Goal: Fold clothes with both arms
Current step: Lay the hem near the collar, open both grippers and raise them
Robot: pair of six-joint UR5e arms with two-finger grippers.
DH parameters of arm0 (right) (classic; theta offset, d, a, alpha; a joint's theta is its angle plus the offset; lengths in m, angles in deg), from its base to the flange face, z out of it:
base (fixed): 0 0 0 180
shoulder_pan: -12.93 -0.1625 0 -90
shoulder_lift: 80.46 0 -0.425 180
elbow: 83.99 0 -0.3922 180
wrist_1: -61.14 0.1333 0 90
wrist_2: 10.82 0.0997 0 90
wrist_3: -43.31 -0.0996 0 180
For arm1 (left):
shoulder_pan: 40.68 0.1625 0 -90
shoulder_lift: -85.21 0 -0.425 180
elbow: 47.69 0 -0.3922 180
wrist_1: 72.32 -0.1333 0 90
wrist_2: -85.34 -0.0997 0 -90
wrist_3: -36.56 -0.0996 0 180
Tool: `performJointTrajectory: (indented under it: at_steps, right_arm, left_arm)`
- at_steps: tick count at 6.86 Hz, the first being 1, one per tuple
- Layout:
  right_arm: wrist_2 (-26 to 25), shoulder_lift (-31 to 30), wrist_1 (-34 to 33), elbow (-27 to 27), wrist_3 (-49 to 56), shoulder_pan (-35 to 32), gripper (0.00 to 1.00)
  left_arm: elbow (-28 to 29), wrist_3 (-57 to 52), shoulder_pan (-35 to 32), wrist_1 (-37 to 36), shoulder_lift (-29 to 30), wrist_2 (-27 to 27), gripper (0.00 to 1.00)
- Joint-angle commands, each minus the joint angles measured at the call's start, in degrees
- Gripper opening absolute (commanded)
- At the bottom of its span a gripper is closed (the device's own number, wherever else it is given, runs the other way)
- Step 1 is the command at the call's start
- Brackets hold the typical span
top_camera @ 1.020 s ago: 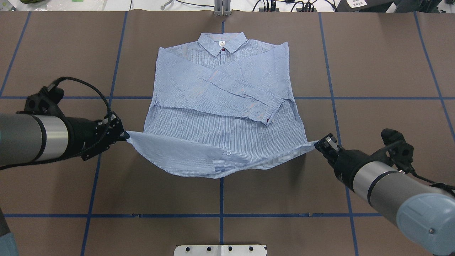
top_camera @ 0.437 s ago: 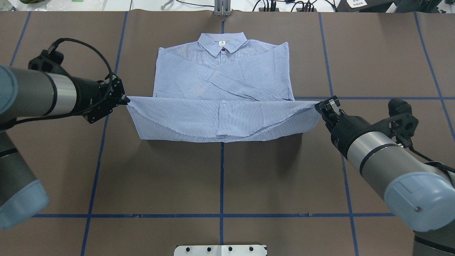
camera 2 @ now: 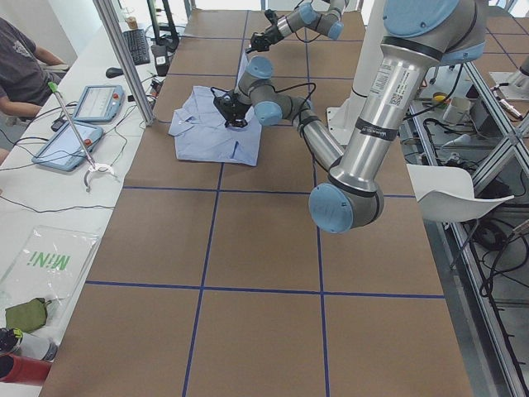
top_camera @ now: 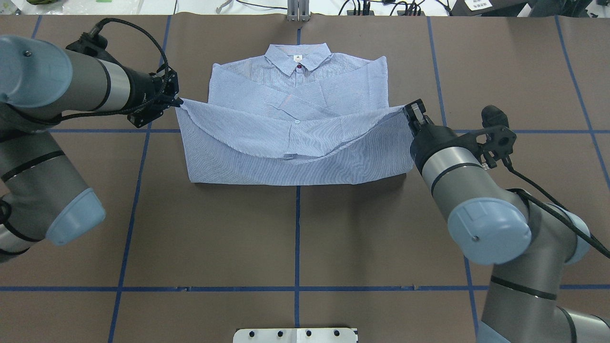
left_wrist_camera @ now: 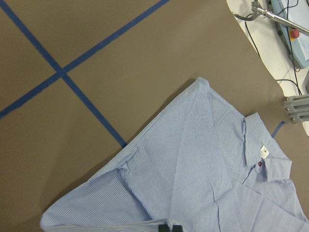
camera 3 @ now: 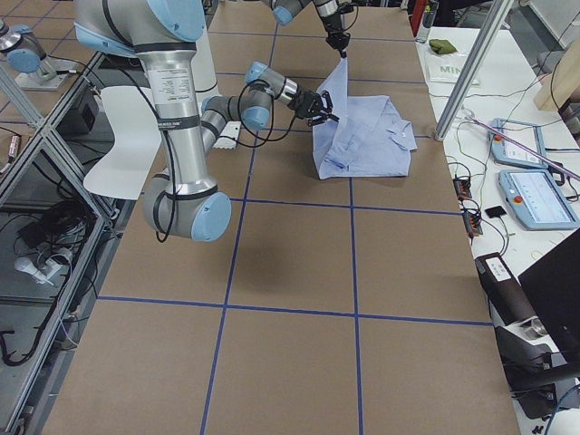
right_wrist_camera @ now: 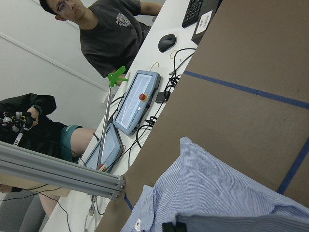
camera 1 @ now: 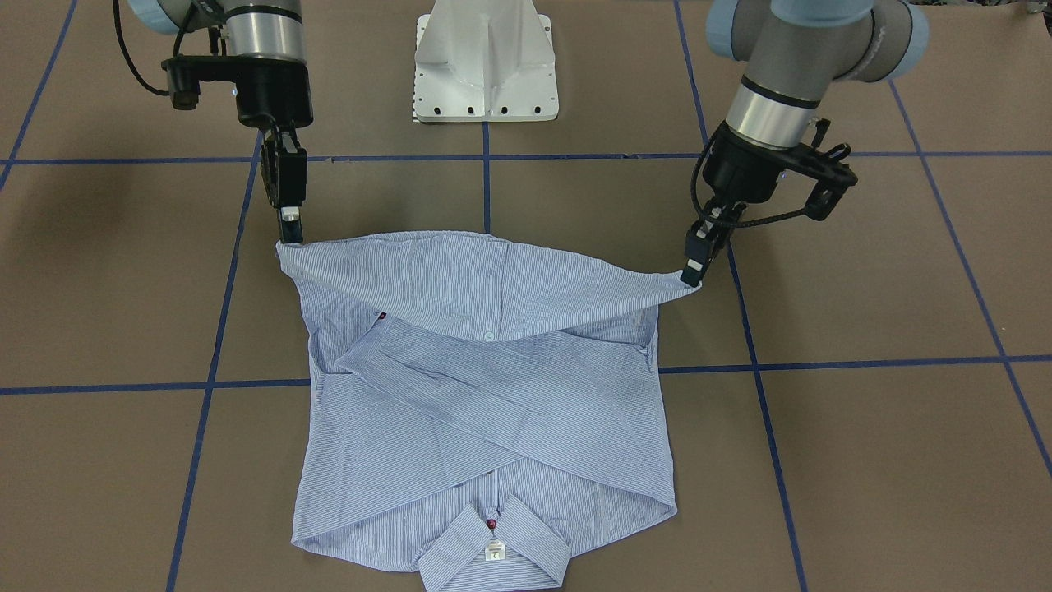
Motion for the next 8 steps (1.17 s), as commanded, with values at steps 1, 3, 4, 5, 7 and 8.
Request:
performJointTrajectory:
  at_steps: [1, 3, 4, 5, 7, 8]
  right_arm:
    - [9.85, 7.23, 0.37, 11.79, 7.67, -9.09, 0.00]
    - [16.11, 12.87, 2.03, 24.54, 11.22, -13.52, 0.00]
    - [19.28, 14.28, 7.52, 29.21, 14.36, -15.10, 0.00]
    - [21.40, 15.34, 8.88, 32.13, 15.52, -15.90, 0.00]
    - [23.08, 20.08, 9.07, 39.16, 15.62, -16.26, 0.00]
    - [23.61, 20.27, 9.07, 40.06, 15.97, -16.43, 0.00]
  left_arm:
    - [12.13, -5.96, -1.92, 8.16, 3.56, -0.06, 0.00]
    - [22.68, -6.69, -2.54, 14.33, 8.21, -0.41, 0.00]
    - [27.87, -6.78, -3.41, 17.75, 10.49, -0.50, 0.00]
    - [32.10, -8.00, -3.42, 20.48, 12.17, -0.68, 0.00]
    - [34.59, -12.91, -4.21, 21.91, 12.80, -0.85, 0.00]
    - [37.47, -14.50, -4.21, 24.44, 13.85, -1.55, 0.00]
